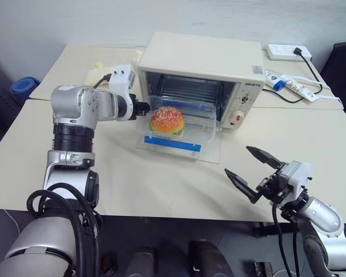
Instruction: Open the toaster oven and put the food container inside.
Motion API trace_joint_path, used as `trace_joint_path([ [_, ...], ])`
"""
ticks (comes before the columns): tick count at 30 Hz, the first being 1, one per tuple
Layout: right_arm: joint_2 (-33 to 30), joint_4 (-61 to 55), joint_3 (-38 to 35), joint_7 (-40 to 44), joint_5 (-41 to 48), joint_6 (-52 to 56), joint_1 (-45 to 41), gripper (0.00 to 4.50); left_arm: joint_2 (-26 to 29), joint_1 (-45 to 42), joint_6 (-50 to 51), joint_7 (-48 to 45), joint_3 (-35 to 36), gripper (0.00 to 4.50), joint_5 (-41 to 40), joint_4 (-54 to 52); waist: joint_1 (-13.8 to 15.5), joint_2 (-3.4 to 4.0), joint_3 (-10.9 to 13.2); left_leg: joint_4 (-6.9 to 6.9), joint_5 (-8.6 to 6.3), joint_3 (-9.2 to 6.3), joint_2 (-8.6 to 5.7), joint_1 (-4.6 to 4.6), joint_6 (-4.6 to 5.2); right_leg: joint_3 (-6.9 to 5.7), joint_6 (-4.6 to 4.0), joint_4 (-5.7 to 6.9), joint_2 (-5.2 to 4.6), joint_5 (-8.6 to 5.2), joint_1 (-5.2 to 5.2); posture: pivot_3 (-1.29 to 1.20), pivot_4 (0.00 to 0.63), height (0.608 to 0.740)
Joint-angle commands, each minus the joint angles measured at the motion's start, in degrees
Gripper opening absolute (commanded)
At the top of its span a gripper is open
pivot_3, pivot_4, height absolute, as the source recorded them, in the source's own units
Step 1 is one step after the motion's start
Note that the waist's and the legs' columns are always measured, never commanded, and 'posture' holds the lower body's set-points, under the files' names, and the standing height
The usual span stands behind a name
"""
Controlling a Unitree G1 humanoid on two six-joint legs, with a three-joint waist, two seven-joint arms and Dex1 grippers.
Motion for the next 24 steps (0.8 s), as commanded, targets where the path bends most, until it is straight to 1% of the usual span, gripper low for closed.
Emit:
trace_joint_path([
  [1, -0.1, -2.9, -0.97, -0.74, 0.5, -0.64, -0.15, 4.5, 0.55, -2.86, 0.2, -2.15, 2.92, 3.0, -0.43, -1.65, -0.02, 0.0, 0.0, 0.0, 0.0, 0.0, 0.0, -0.01, 0.0, 0.0, 0.0, 0.0, 0.0, 0.0, 0.0, 0.0, 0.15, 0.74],
  [3, -1.06, -3.92, -1.16, -0.47, 1.19, 0.27, -0.38, 4.5, 2.79, -2.15, 1.73, -5.01, 3.32, 3.0, -1.3, -2.8, -0.12, 0.0, 0.0, 0.0, 0.0, 0.0, 0.0, -0.01, 0.0, 0.0, 0.0, 0.0, 0.0, 0.0, -0.01, 0.0, 0.15, 0.74],
  [5, -2.89, -6.21, -0.78, 0.38, 3.21, 3.36, -0.69, 4.5, 7.64, -0.02, 1.72, -10.61, 1.69, 3.0, -1.99, -5.25, -0.53, 0.04, 0.02, -0.02, 0.0, 0.04, 0.01, 0.01, 0.0, 0.02, 0.0, 0.02, 0.02, 0.0, -0.02, 0.0, 0.15, 0.74],
  [7, -4.42, -8.36, 0.22, 0.12, 5.3, 7.65, -1.34, 4.5, 11.95, 2.41, 0.32, -17.06, 1.84, 3.0, -3.62, -7.11, -1.09, 0.04, 0.02, -0.06, 0.01, 0.07, 0.06, 0.05, -0.02, 0.05, 0.0, 0.08, 0.05, 0.0, -0.06, 0.0, 0.15, 0.74],
  [9, -5.13, -9.45, 1.78, -0.76, 4.97, 10.3, -2.59, 4.1, 16.88, 6.66, -5.33, -25.79, 0.6, 3.04, -4.14, -9.9, -1.42, 0.05, 0.02, -0.08, 0.04, 0.0, 0.1, 0.08, -0.08, 0.0, -0.03, 0.08, 0.05, -0.02, -0.04, 0.0, 0.15, 0.74],
  [10, -5.3, -9.83, 3.16, -1.47, 4.21, 12.04, -3.56, 3.84, 20.55, 10.54, -10.29, -32.21, -1.13, 2.85, -3.63, -12.38, -1.43, 0.05, 0.02, -0.09, 0.04, 0.0, 0.1, 0.08, -0.09, 0.0, -0.04, 0.08, 0.05, -0.02, -0.04, 0.0, 0.15, 0.74],
  [12, -5.76, -10.43, 5.68, -2.21, 3.65, 15.75, -5.14, 3.15, 25.6, 17.87, -21.43, -45.07, -2.85, 2.42, -3.09, -16.28, -1.71, 0.08, 0.02, -0.1, 0.05, -0.01, 0.12, 0.08, -0.1, 0.02, -0.08, 0.04, 0.04, -0.04, -0.03, 0.0, 0.15, 0.74],
  [13, -5.94, -10.55, 6.32, -2.36, 3.59, 16.95, -5.58, 2.79, 26.97, 19.93, -24.74, -48.77, -3.47, 2.1, -2.83, -16.96, -1.48, 0.07, 0.02, -0.14, 0.05, 0.03, 0.11, 0.1, -0.1, 0.05, -0.12, 0.02, 0.03, -0.06, -0.03, 0.0, 0.15, 0.74],
  [14, -6.17, -10.29, 7.84, -2.73, 2.73, 18.68, -6.58, 2.45, 27.68, 23.95, -31.81, -53.3, -3.49, 1.8, -1.99, -17.65, -1.31, 0.07, 0.02, -0.15, 0.05, -0.06, 0.12, 0.07, -0.1, -0.01, -0.16, 0.0, 0.02, -0.09, -0.03, 0.0, 0.15, 0.74],
  [15, -6.35, -9.88, 9.22, -3.21, 1.95, 20.53, -7.62, 2.08, 27.22, 26.9, -37.7, -55.91, -3.01, 1.47, -1.47, -17.63, -1.09, 0.08, 0.02, -0.12, 0.05, -0.1, 0.13, 0.03, -0.1, -0.03, -0.17, -0.05, 0.0, -0.09, -0.02, 0.0, 0.15, 0.74],
  [17, -6.23, -8.65, 11.51, -3.79, 0.29, 22.68, -9.78, 1.36, 25.34, 30.6, -41.65, -56.28, -2.15, 0.81, -1.35, -17.93, -0.05, 0.08, 0.02, -0.09, 0.04, -0.11, 0.1, 0.01, -0.04, -0.04, -0.19, -0.09, -0.06, -0.1, 0.0, 0.0, 0.15, 0.74],
  [19, -5.95, -6.83, 13.3, -3.79, -1.47, 23.57, -12.15, 0.62, 22.65, 33.45, -46.1, -56.97, -2.72, 0.15, -0.91, -19.06, 0.73, 0.08, 0.02, 0.0, 0.0, -0.16, 0.1, -0.03, 0.05, -0.05, -0.18, -0.14, -0.08, -0.1, 0.05, 0.0, 0.15, 0.74],
  [20, -5.53, -5.62, 14.0, -3.65, -2.35, 23.07, -13.65, 0.29, 21.52, 34.41, -48.42, -56.76, -3.82, 0.0, 0.45, -19.44, 0.94, 0.08, 0.02, 0.04, -0.03, -0.15, 0.08, -0.05, 0.13, -0.05, -0.18, -0.15, -0.1, -0.1, 0.06, 0.0, 0.15, 0.74],
  [21, -4.89, -4.25, 14.42, -3.86, -2.83, 23.02, -15.21, 0.02, 19.93, 34.88, -50.53, -56.14, -4.63, 0.0, 1.62, -19.31, 1.13, 0.07, 0.02, 0.05, -0.07, -0.14, 0.08, -0.05, 0.18, -0.04, -0.15, -0.17, -0.11, -0.08, 0.08, 0.0, 0.15, 0.74],
  [24, -3.61, 1.18, 16.24, -3.8, -6.03, 21.46, -19.41, 0.02, 14.05, 33.56, -53.36, -50.1, -4.88, 0.0, 4.23, -16.24, 1.35, 0.07, 0.02, 0.08, -0.07, -0.14, 0.0, -0.06, 0.23, -0.06, -0.12, -0.15, -0.13, -0.06, 0.09, 0.0, 0.15, 0.74],
])
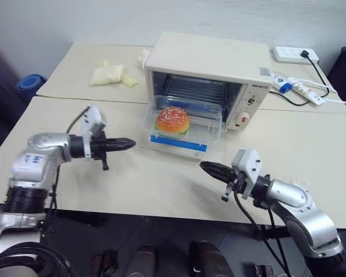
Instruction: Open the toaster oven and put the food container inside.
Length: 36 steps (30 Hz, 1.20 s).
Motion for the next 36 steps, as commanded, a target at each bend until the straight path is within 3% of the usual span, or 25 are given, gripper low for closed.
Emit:
trace_joint_path([
  [1, 1.6, 5.06, 1.61, -0.85, -3.97, -2.5, -4.03, 0.02, -4.97, -2.34, -4.39, 6.76, 0.39, 0.0, 3.19, 2.2, -0.06, -0.01, 0.0, 0.01, 0.0, 0.01, -0.02, -0.02, 0.02, 0.0, 0.01, 0.03, 0.0, 0.0, -0.02, 0.0, 0.15, 0.74],
  [9, 6.89, 17.04, 2.11, -3.29, -9.89, -6.88, -13.32, 0.02, -12.78, -5.14, -3.35, 15.67, 1.26, 0.0, 5.57, 8.16, -1.26, -0.02, -0.01, 0.01, 0.01, 0.11, -0.01, 0.0, 0.01, 0.02, 0.05, 0.22, 0.09, 0.02, -0.11, 0.0, 0.15, 0.74],
  [21, 10.49, 38.08, -0.77, -6.1, -15.14, -18.81, -27.44, 0.02, -24.62, -14.34, -14.25, 28.93, 5.61, 0.0, 7.58, 21.59, -1.53, -0.02, -0.01, 0.09, 0.04, 0.13, -0.05, 0.0, -0.03, -0.01, 0.06, 0.42, 0.07, 0.03, -0.14, 0.0, 0.15, 0.74],
  [29, 15.32, 51.16, -1.73, -12.26, -17.27, -20.96, -35.86, 0.02, -26.42, -17.76, -18.7, 32.0, 6.95, 0.0, 8.53, 28.47, -2.53, -0.02, -0.01, 0.08, 0.07, 0.2, -0.03, -0.01, -0.08, 0.02, 0.07, 0.52, 0.07, 0.04, -0.19, 0.0, 0.15, 0.74],
  [32, 16.28, 50.49, -1.66, -10.78, -16.36, -20.12, -36.11, 0.02, -26.16, -16.94, -18.74, 31.8, 7.26, 0.0, 8.57, 28.08, -2.95, -0.02, -0.01, 0.13, 0.08, 0.18, -0.04, 0.0, -0.08, 0.02, 0.08, 0.54, 0.05, 0.04, -0.17, 0.0, 0.15, 0.74],
  [36, 14.33, 41.19, -1.27, -4.26, -12.8, -15.57, -31.72, 0.02, -23.05, -12.5, -14.88, 27.67, 7.65, 0.0, 6.4, 20.24, -3.18, -0.02, -0.01, -0.02, 0.08, 0.18, 0.0, -0.01, -0.1, 0.04, 0.08, 0.65, 0.08, 0.04, -0.25, 0.0, 0.15, 0.74],
])
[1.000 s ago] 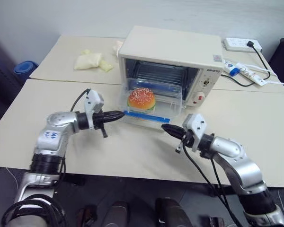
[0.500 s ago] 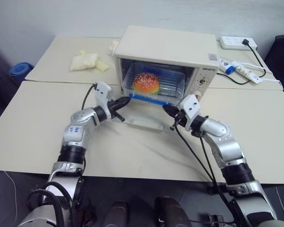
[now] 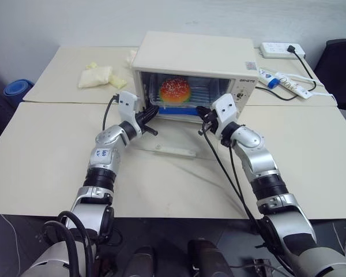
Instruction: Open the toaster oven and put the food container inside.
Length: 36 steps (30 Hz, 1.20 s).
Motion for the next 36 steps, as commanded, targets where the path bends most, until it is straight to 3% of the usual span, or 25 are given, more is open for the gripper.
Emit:
trace_joint_path([
  [1, -2.8, -12.28, -0.77, 6.26, 4.6, 4.24, 4.27, 0.02, 4.53, 4.54, 3.85, -5.16, 1.57, 0.0, -3.18, -10.23, -0.03, 0.0, 0.0, -0.03, 0.0, 0.0, 0.01, 0.0, -0.01, 0.0, 0.0, 0.0, 0.0, 0.0, -0.02, 0.0, 0.15, 0.74],
  [3, -5.21, -19.89, -1.68, 8.77, 6.96, 7.46, 8.17, 0.02, 8.48, 8.42, 7.72, -9.25, 2.31, 0.0, -5.52, -16.69, -0.05, 0.0, 0.0, -0.1, -0.02, -0.01, 0.05, -0.17, -0.03, 0.01, 0.0, -0.02, 0.01, 0.0, -0.19, 0.0, 0.15, 0.74],
  [6, -8.8, -28.02, -3.8, 10.49, 9.87, 10.93, 12.93, 0.0, 14.58, 13.97, 10.93, -15.36, 3.57, 0.8, -8.7, -24.26, 0.05, 0.01, 0.0, -0.08, -0.03, -0.01, 0.04, -0.33, -0.04, 0.02, -0.01, -0.06, -0.02, 0.0, -0.33, 0.0, 0.15, 0.74],
  [9, -14.33, -30.77, -6.65, 14.19, 11.38, 11.63, 18.26, 0.0, 21.59, 21.0, 7.71, -26.31, 6.59, 1.69, -12.22, -29.78, 0.29, 0.01, 0.0, 0.02, -0.03, -0.02, 0.02, -0.35, -0.03, 0.02, -0.01, -0.15, -0.07, 0.0, -0.31, 0.0, 0.15, 0.74],
  [13, -19.86, -22.2, -7.13, 20.43, 9.1, 3.66, 22.11, 0.0, 28.91, 27.39, 8.0, -38.99, 7.91, 2.79, -16.25, -31.59, 0.48, 0.04, 0.02, -0.05, -0.05, -0.1, 0.04, 0.01, 0.03, -0.04, -0.06, -0.53, -0.07, -0.03, 0.14, 0.0, 0.15, 0.74],
  [19, -18.29, -6.27, -5.49, 29.1, 7.99, -10.29, 20.71, 0.0, 28.63, 25.97, 8.36, -40.49, 7.74, 4.47, -18.63, -33.97, 0.32, 0.07, 0.04, -0.1, -0.26, -0.11, 0.07, 0.15, 0.42, -0.05, -0.06, -0.65, -0.07, -0.03, 0.32, 0.0, 0.15, 0.74],
  [23, -15.45, -5.04, -4.53, 31.31, 9.5, -12.1, 19.99, 0.0, 27.68, 26.05, 10.39, -40.01, 7.25, 4.47, -20.56, -37.31, -0.07, 0.08, 0.05, -0.1, -0.11, -0.05, 0.11, 0.11, 0.13, -0.03, -0.06, -0.62, 0.01, -0.03, 0.25, 0.0, 0.15, 0.74],
  [29, -12.54, -12.09, -6.86, 29.61, 14.73, -5.79, 19.82, 0.0, 26.05, 25.99, 13.93, -37.3, 7.92, 4.47, -23.47, -41.44, 0.19, 0.13, 0.07, -0.08, -0.1, -0.04, 0.17, 0.1, 0.08, -0.02, -0.06, -0.6, 0.05, -0.03, 0.23, 0.0, 0.15, 0.74],
  [36, -7.63, -21.79, -14.04, 19.02, 27.39, 6.98, 14.22, 0.0, 24.76, 23.38, 20.68, -29.32, 13.08, 4.47, -30.0, -40.99, 0.2, 0.13, 0.07, -0.06, -0.11, -0.11, 0.17, 0.07, 0.08, -0.04, -0.06, -0.61, 0.03, -0.03, 0.23, 0.0, 0.15, 0.74],
])
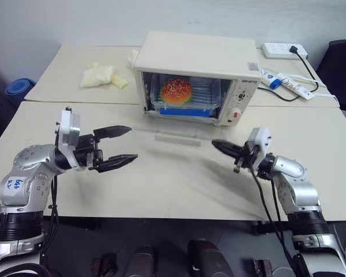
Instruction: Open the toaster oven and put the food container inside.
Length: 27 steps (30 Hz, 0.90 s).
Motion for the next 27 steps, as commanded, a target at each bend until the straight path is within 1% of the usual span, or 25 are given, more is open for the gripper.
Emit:
trace_joint_path([
  [1, 2.74, -3.31, -4.89, -5.59, 6.88, 4.3, -6.08, 0.0, -0.8, -2.26, 3.34, 4.6, 4.32, 4.47, -5.02, -1.07, -0.14, 0.01, 0.0, 0.0, 0.0, 0.01, 0.0, 0.01, -0.01, 0.0, 0.0, 0.01, 0.0, 0.0, 0.0, 0.0, 0.15, 0.74],
  [3, 4.4, -1.72, -6.12, -7.08, 8.74, 5.3, -9.73, 0.0, -1.45, -2.7, 3.79, 6.38, 5.11, 4.47, -5.22, -0.13, -0.23, 0.01, 0.0, 0.0, 0.01, 0.01, 0.01, 0.03, -0.03, -0.01, 0.0, 0.02, 0.02, 0.0, -0.02, 0.0, 0.15, 0.74],
  [6, 5.66, 1.48, -7.14, -6.71, 10.68, 6.63, -13.97, 0.0, -1.94, -2.87, 2.55, 7.59, 5.12, 4.47, -3.75, 1.58, -0.15, 0.02, 0.0, -0.07, 0.02, 0.0, 0.01, 0.03, -0.06, -0.02, 0.0, 0.05, 0.03, 0.0, -0.07, 0.0, 0.15, 0.74],
  [10, 3.61, 2.3, -7.14, -4.19, 9.68, 6.71, -15.07, 0.0, -2.19, -2.68, -1.14, 8.27, 5.15, 4.47, -0.81, 3.9, 0.06, 0.02, 0.0, -0.07, 0.0, 0.01, -0.05, -0.03, -0.04, -0.02, 0.0, 0.0, -0.03, 0.0, -0.07, 0.0, 0.15, 0.74],
  [12, 1.23, 0.0, -6.89, -1.46, 11.0, 9.83, -13.62, 0.39, -1.8, -2.01, -3.16, 8.2, 5.42, 4.5, 0.77, 4.84, 0.12, 0.02, 0.0, -0.05, -0.01, 0.0, -0.09, -0.1, -0.01, -0.02, 0.0, -0.02, -0.08, 0.0, -0.09, 0.0, 0.15, 0.74],
  [13, -1.29, -2.23, -5.46, 1.73, 10.01, 10.16, -11.5, 0.59, -0.67, -0.53, -5.93, 7.11, 5.03, 4.5, 3.37, 5.64, 0.13, 0.02, 0.0, -0.05, -0.03, 0.0, -0.12, -0.1, 0.03, -0.02, 0.0, -0.02, -0.11, 0.0, -0.09, 0.0, 0.15, 0.74],
  [14, -3.04, -3.78, -4.42, 3.93, 9.25, 10.41, -10.0, 0.91, 0.14, 0.54, -7.94, 6.24, 4.69, 4.5, 5.24, 6.21, 0.1, 0.02, 0.0, -0.05, -0.05, 0.0, -0.12, -0.1, 0.05, -0.02, 0.0, -0.03, -0.12, 0.0, -0.08, 0.0, 0.15, 0.74],
  [15, -5.09, -5.53, -2.86, 6.56, 6.47, 7.4, -7.87, 1.2, 1.12, 2.13, -12.72, 4.46, 4.02, 4.5, 8.45, 7.15, 0.05, 0.02, 0.0, -0.08, -0.06, 0.0, -0.12, -0.11, 0.08, -0.02, 0.0, -0.04, -0.12, 0.0, -0.08, 0.0, 0.15, 0.74],
  [17, -7.28, -8.13, -1.74, 9.44, 4.34, 3.79, -4.41, 1.96, 2.77, 4.97, -17.06, 0.89, 3.39, 4.5, 10.79, 8.06, -0.15, 0.02, 0.0, -0.27, -0.09, 0.02, -0.12, -0.1, 0.09, -0.02, 0.0, -0.09, -0.1, 0.0, -0.08, 0.0, 0.15, 0.74],
  [19, -9.61, -11.51, -2.24, 12.18, 4.1, 2.21, 1.54, 2.66, 4.85, 9.72, -21.55, -3.28, 3.67, 4.5, 12.81, 8.7, -0.25, 0.02, 0.0, -0.4, -0.09, 0.14, -0.1, -0.07, 0.09, 0.03, 0.0, -0.14, -0.09, 0.0, -0.11, 0.0, 0.15, 0.74],
  [21, -11.82, -13.13, -2.53, 15.12, 3.34, 0.37, 6.49, 3.3, 6.06, 14.25, -24.94, -4.99, 4.6, 4.5, 14.46, 9.24, -0.13, 0.03, 0.0, -0.54, -0.08, 0.14, -0.05, -0.03, 0.08, 0.02, 0.0, -0.21, -0.06, 0.0, -0.1, 0.0, 0.15, 0.74],
  [24, -13.67, -11.46, -3.19, 18.75, 1.36, -5.03, 11.55, 4.41, 6.86, 20.54, -29.38, -5.1, 6.05, 4.5, 16.71, 9.43, -0.1, 0.03, 0.01, -0.58, -0.08, 0.15, -0.04, 0.03, 0.09, 0.05, -0.01, -0.52, -0.07, -0.01, -0.06, 0.0, 0.15, 0.74],
  [27, -14.07, -7.52, -4.22, 20.48, -0.04, -10.54, 14.27, 4.46, 7.03, 25.16, -31.84, -3.88, 7.25, 4.5, 18.44, 9.67, -0.03, 0.03, 0.01, -0.55, -0.24, 0.12, -0.03, 0.13, 0.4, 0.04, -0.01, -0.54, -0.11, 0.0, 0.08, 0.0, 0.15, 0.74],
])
